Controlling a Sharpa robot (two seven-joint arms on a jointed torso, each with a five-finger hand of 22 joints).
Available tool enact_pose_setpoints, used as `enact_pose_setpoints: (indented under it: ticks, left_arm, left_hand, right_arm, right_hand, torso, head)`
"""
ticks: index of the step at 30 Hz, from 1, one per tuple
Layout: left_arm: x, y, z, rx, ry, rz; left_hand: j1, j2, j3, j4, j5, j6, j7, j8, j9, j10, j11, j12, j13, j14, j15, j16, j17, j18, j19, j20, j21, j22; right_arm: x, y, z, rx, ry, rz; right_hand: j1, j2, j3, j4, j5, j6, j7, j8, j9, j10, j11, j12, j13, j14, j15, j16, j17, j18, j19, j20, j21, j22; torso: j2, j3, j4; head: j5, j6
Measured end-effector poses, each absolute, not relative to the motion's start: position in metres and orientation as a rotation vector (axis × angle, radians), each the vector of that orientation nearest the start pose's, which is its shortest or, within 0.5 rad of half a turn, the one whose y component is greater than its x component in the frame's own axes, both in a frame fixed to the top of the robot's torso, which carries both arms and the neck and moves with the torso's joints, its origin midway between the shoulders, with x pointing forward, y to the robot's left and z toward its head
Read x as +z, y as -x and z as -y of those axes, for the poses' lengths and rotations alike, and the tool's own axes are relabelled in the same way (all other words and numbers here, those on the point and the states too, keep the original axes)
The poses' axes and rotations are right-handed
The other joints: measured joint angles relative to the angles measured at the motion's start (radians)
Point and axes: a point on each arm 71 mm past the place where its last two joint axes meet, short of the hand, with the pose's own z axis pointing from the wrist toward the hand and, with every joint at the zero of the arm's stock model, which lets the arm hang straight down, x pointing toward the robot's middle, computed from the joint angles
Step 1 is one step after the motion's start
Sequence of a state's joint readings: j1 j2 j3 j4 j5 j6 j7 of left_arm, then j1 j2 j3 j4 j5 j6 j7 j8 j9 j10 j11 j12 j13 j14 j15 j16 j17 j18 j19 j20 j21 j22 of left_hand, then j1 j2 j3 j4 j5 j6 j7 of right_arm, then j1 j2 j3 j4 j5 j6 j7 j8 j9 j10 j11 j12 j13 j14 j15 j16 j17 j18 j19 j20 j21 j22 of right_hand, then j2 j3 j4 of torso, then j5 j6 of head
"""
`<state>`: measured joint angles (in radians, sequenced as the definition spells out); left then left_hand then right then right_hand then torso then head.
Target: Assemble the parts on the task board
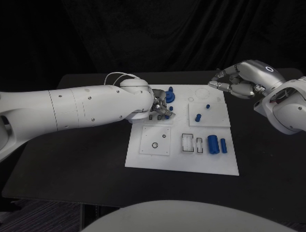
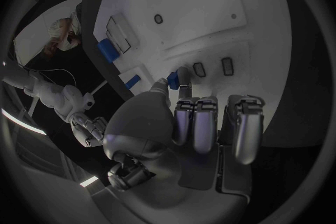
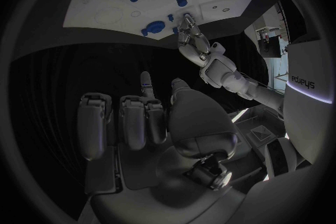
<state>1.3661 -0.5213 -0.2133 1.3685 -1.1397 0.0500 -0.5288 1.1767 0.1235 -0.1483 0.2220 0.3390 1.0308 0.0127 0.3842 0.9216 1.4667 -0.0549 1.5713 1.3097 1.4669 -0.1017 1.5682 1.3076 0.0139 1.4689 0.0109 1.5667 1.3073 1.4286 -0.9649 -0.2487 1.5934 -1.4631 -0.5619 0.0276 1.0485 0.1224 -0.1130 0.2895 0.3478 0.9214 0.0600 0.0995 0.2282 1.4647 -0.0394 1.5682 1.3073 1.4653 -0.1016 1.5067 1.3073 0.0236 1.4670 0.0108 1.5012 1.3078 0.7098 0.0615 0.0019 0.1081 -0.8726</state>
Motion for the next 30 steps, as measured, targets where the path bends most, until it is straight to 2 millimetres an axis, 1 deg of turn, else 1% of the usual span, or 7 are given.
enact_pose_setpoints:
  ticks: [5, 10, 13, 16, 19, 24, 30]
  left_arm:
    - [-0.2040, -0.5064, -0.1040, -0.376, -0.085, -2.202]
    - [-0.2040, -0.5075, -0.1048, -0.377, -0.084, -2.200]
    - [-0.2041, -0.5081, -0.1054, -0.377, -0.083, -2.200]
    - [-0.2041, -0.5083, -0.1054, -0.379, -0.084, -2.199]
    - [-0.2040, -0.5083, -0.1053, -0.382, -0.085, -2.199]
    - [-0.2040, -0.5081, -0.1051, -0.385, -0.087, -2.198]
    - [-0.2039, -0.5077, -0.1054, -0.387, -0.088, -2.198]
  left_hand:
    - [0.011, -0.005, 0.015, -0.004, 0.027, 0.000, 0.000, -0.013, 0.006, 0.000, 0.000, 0.000, 0.000, 0.000, 0.000, 0.000, 0.000, 0.000, 0.000, 0.000, 0.000, 0.000]
    - [0.014, -0.006, 0.022, -0.003, 0.041, 0.000, 0.000, -0.019, 0.010, 0.000, 0.000, 0.000, 0.000, 0.000, 0.000, 0.000, 0.000, 0.000, 0.000, 0.000, 0.000, 0.000]
    - [0.016, -0.008, 0.040, -0.002, 0.068, 0.000, 0.000, -0.028, 0.015, 0.000, 0.000, 0.000, 0.000, 0.000, 0.000, 0.000, 0.000, 0.000, 0.000, 0.000, 0.000, 0.000]
    - [0.021, -0.013, 0.060, -0.001, 0.105, 0.000, 0.000, -0.036, 0.021, 0.000, 0.000, 0.000, 0.000, 0.000, 0.000, 0.000, 0.000, 0.000, 0.000, 0.000, -0.001, 0.000]
    - [0.030, -0.022, 0.074, -0.004, 0.126, 0.000, 0.000, -0.043, 0.026, 0.000, 0.000, 0.000, 0.000, 0.000, 0.000, 0.000, 0.000, 0.000, 0.000, 0.000, -0.004, 0.000]
    - [0.038, -0.030, 0.092, -0.008, 0.140, 0.000, 0.000, -0.050, 0.030, 0.000, 0.000, 0.000, 0.000, 0.000, 0.000, 0.000, 0.000, 0.000, 0.000, 0.000, -0.004, 0.000]
    - [0.049, -0.041, 0.126, -0.012, 0.152, 0.000, 0.000, -0.055, 0.037, 0.000, 0.000, 0.000, 0.000, 0.000, 0.000, 0.000, 0.000, 0.000, 0.000, 0.000, -0.004, 0.000]
  right_arm:
    - [-0.1289, -0.4771, 0.2386, 0.635, 0.270, -1.380]
    - [-0.1290, -0.4771, 0.2386, 0.635, 0.270, -1.380]
    - [-0.1290, -0.4772, 0.2386, 0.635, 0.271, -1.381]
    - [-0.1291, -0.4773, 0.2386, 0.635, 0.271, -1.381]
    - [-0.1291, -0.4773, 0.2385, 0.635, 0.271, -1.382]
    - [-0.1292, -0.4775, 0.2384, 0.634, 0.271, -1.382]
    - [-0.1293, -0.4777, 0.2385, 0.634, 0.271, -1.383]
  right_hand:
    - [0.000, 0.000, 0.000, 0.000, 0.000, 0.000, 0.000, 0.000, 0.000, 0.000, 0.000, 0.000, 0.000, 0.000, 0.000, 0.000, 0.000, 0.000, 0.000, 0.000, 0.000, 0.000]
    - [0.000, 0.000, 0.000, 0.000, 0.001, 0.000, 0.000, 0.000, 0.000, 0.000, 0.000, 0.000, 0.000, 0.000, 0.000, 0.000, 0.000, 0.000, 0.000, 0.000, 0.000, 0.000]
    - [0.006, 0.005, 0.000, 0.000, 0.012, 0.000, 0.000, -0.004, -0.001, 0.000, 0.000, 0.000, 0.000, 0.000, 0.000, 0.000, 0.000, 0.000, 0.000, 0.000, 0.000, 0.000]
    - [0.011, 0.000, 0.000, 0.000, 0.013, 0.000, 0.000, -0.004, -0.001, 0.000, 0.000, 0.000, 0.001, 0.000, 0.000, 0.000, 0.000, 0.000, 0.000, 0.000, 0.000, 0.000]
    - [0.015, 0.004, 0.000, 0.000, 0.020, 0.002, -0.002, -0.004, -0.001, 0.000, 0.000, 0.000, 0.001, 0.000, 0.000, 0.000, 0.000, 0.000, 0.000, 0.000, 0.000, 0.000]
    - [0.023, 0.004, 0.000, 0.000, 0.035, 0.003, -0.004, -0.004, -0.001, 0.000, 0.000, 0.000, 0.001, 0.000, 0.000, 0.000, 0.000, 0.000, 0.000, 0.000, 0.000, 0.000]
    - [0.024, 0.005, 0.000, 0.000, 0.035, 0.003, -0.003, -0.004, -0.002, 0.000, 0.000, 0.000, 0.001, 0.000, 0.000, 0.000, 0.000, 0.000, 0.000, 0.000, 0.000, 0.000]
  torso:
    - [0.000, 0.0003, -0.0001]
    - [0.000, 0.0007, -0.0007]
    - [0.000, 0.0010, -0.0010]
    - [0.000, 0.0012, -0.0010]
    - [0.000, 0.0012, -0.0009]
    - [0.000, 0.0013, -0.0006]
    - [0.000, 0.0014, -0.0004]
  head:
    - [-0.001, 0.000]
    - [-0.001, 0.000]
    - [-0.001, 0.000]
    - [-0.002, 0.000]
    - [-0.002, 0.000]
    - [-0.001, 0.000]
    - [0.000, 0.000]
